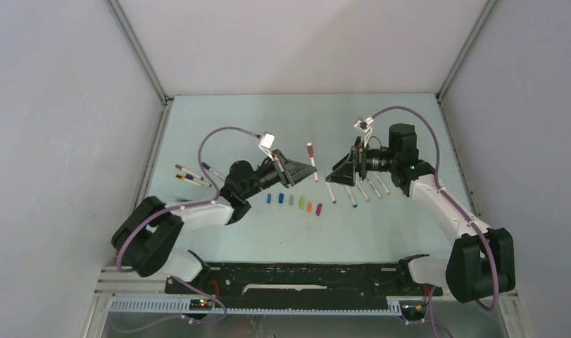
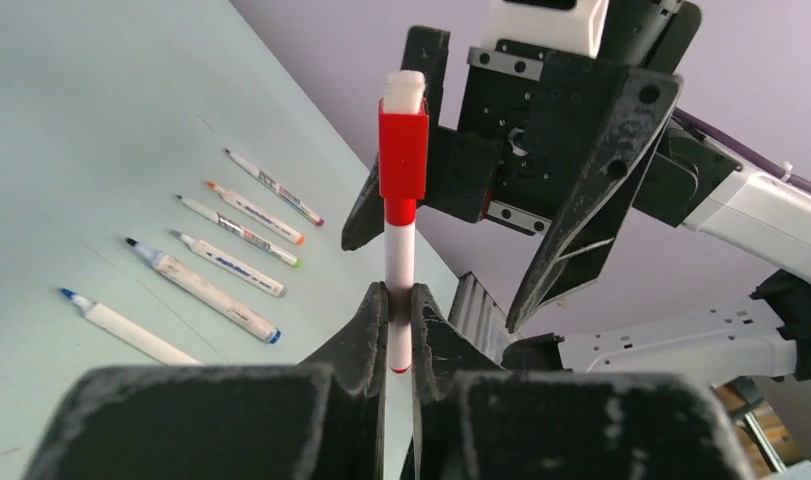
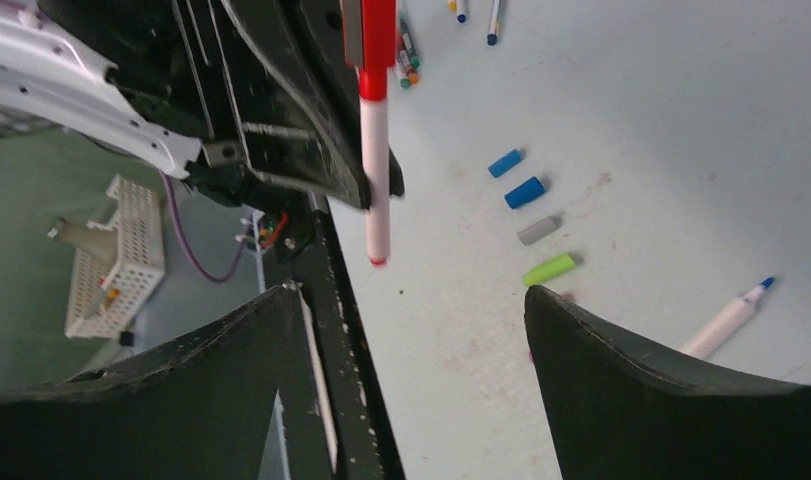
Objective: Open the pen caps
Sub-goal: Pick up the pen from the center of the board, then open the pen cap from the pen.
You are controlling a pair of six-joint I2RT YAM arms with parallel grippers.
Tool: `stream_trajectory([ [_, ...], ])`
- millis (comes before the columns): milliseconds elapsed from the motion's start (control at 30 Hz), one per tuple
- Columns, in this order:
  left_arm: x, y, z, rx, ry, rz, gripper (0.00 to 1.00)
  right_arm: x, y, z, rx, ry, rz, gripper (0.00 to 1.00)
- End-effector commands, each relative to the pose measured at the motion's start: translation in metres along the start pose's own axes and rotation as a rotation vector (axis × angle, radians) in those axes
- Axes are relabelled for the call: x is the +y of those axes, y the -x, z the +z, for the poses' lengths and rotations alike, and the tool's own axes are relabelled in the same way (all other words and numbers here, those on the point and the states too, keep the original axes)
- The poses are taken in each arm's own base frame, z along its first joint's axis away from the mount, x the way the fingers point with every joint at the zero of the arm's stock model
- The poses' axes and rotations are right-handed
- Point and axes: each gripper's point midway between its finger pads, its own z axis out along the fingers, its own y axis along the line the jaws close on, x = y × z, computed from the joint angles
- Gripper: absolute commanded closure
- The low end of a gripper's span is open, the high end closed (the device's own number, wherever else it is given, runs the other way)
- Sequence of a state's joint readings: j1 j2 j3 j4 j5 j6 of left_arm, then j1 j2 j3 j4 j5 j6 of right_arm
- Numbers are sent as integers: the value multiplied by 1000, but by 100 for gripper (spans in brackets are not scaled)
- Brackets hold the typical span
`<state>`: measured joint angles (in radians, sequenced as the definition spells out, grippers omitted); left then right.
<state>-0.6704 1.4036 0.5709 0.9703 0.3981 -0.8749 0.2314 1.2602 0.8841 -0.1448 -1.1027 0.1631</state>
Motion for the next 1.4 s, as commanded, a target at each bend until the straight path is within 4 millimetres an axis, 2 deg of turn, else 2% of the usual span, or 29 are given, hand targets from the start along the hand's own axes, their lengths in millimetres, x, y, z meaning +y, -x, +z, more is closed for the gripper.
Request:
stream_trajectory([
  [0,-34,12,26,-63,-130,-3,100,26,41,-3,-178,60,13,14],
  [67,-35,7,31,-56,-136,-12,100,28,40,-3,-189,81,21,16],
  [233,-38,-4,42,-30,-132,-14,100,14,39,-2,-206,31,25,19],
  [333,-38,-8,44,-21,-127,-14,100,13,38,-2,-206,31,23,24],
  [767,-46,-16,51,-3,-137,2,100,13,36,1,-199,52,58,58],
  [967,-46,-15,50,-11,-128,10,100,14,30,7,-175,67,67,62],
  [1067,-48,-15,50,-12,-130,11,100,15,28,9,-167,78,65,72],
  [1133,-48,-13,49,-18,-129,13,100,16,28,9,-165,83,62,83],
  [1200,-49,-13,48,-21,-131,16,97,17,29,9,-166,86,52,98],
  [1267,-52,-12,46,-21,-141,19,91,17,29,7,-167,82,46,100],
  [1367,-54,-13,41,-1,-131,53,70,16,32,3,-160,77,30,100],
])
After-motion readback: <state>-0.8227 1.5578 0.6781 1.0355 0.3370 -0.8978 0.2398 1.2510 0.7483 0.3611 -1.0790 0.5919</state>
